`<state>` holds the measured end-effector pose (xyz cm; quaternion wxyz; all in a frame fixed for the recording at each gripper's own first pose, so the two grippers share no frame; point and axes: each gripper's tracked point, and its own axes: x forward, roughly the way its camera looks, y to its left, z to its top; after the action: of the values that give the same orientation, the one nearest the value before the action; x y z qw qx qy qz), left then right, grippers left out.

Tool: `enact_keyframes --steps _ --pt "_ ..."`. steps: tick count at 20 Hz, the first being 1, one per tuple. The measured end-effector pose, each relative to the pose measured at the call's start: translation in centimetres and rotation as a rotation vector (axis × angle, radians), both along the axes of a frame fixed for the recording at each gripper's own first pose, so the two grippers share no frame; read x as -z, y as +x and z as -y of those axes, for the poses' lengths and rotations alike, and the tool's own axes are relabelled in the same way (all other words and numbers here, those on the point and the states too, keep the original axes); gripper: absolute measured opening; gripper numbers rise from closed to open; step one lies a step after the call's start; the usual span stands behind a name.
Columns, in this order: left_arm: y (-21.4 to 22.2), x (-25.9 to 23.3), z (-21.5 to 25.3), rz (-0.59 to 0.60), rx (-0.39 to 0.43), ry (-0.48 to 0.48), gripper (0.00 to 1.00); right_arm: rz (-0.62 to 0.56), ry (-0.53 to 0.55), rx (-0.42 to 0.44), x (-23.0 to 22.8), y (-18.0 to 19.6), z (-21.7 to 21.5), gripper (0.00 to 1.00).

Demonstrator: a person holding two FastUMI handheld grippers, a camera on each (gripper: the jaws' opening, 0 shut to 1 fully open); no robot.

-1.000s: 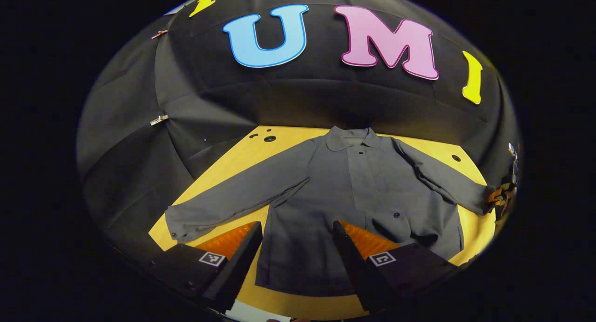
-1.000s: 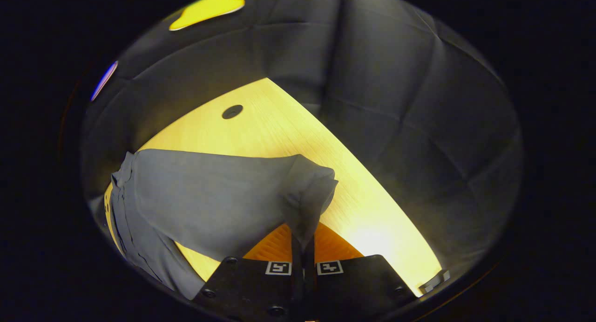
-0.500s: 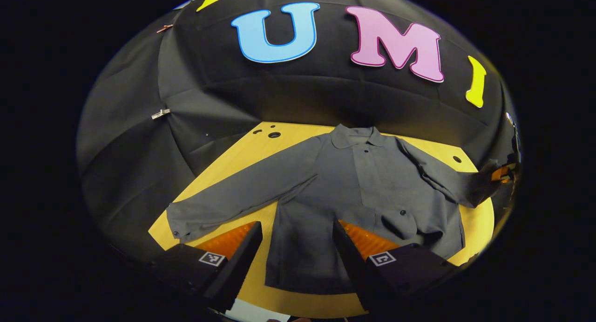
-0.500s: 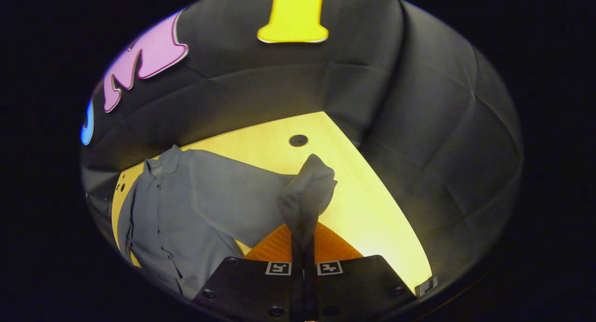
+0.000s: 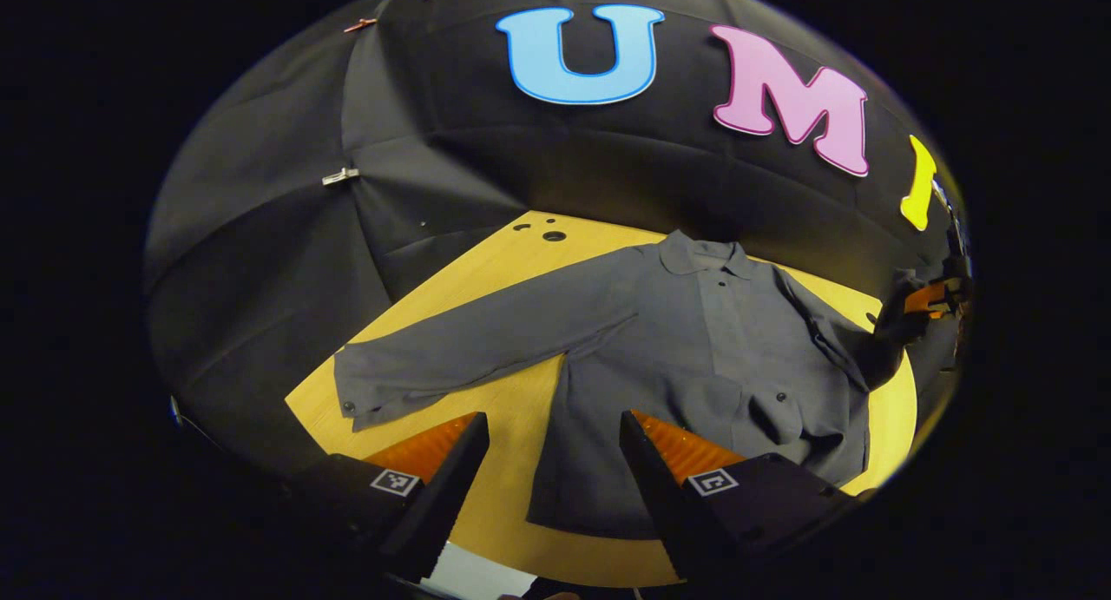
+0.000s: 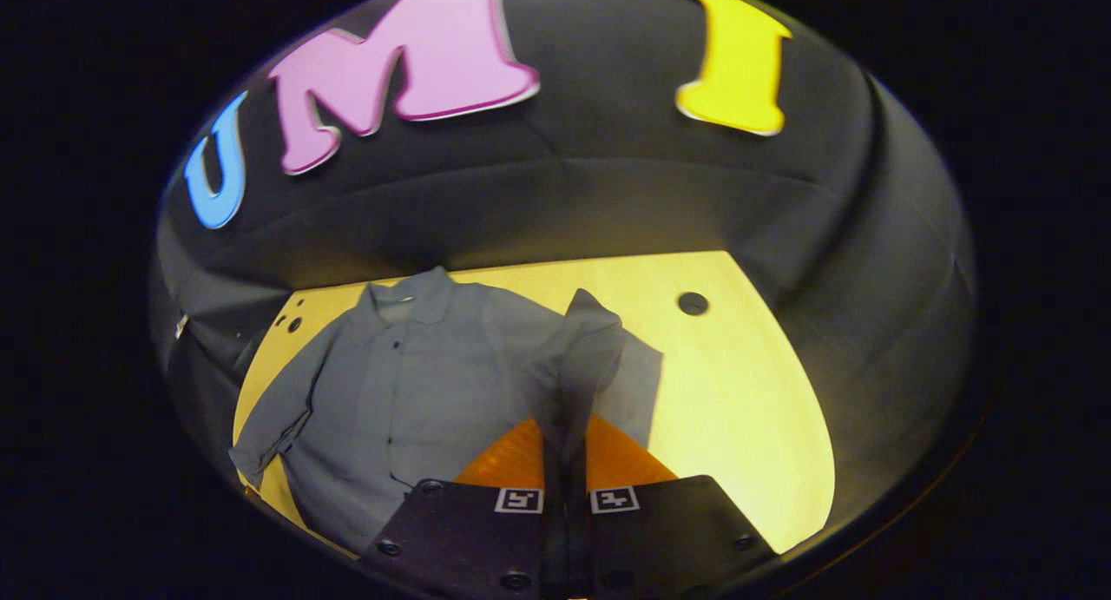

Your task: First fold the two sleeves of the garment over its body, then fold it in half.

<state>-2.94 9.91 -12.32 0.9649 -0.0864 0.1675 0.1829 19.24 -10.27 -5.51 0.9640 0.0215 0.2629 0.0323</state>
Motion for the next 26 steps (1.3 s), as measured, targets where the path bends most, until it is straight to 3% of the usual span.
enact_keyframes --steps 9,12,23,25,26 --pt "-1.4 -0.5 -3.1 0.028 -0.083 -0.006 0.96 -0.031 -0.042 -0.317 1.4 1.1 -18.4 0.05" --pt "-1.4 -0.4 -3.9 0.042 -0.088 -0.024 0.96 -0.041 -0.064 -0.385 2.5 1.3 -23.7 0.05" --pt "-3.8 2.0 -11.4 0.027 -0.202 -0.079 0.96 -0.140 -0.098 -0.476 9.8 1.9 -37.0 0.05" --pt "-4.7 2.6 -13.0 0.018 -0.236 -0.087 0.96 -0.157 -0.099 -0.488 11.4 1.3 -38.9 0.10" --pt "-5.4 2.8 -13.6 0.018 -0.254 -0.098 0.96 -0.167 -0.099 -0.494 12.0 0.9 -39.6 0.17"
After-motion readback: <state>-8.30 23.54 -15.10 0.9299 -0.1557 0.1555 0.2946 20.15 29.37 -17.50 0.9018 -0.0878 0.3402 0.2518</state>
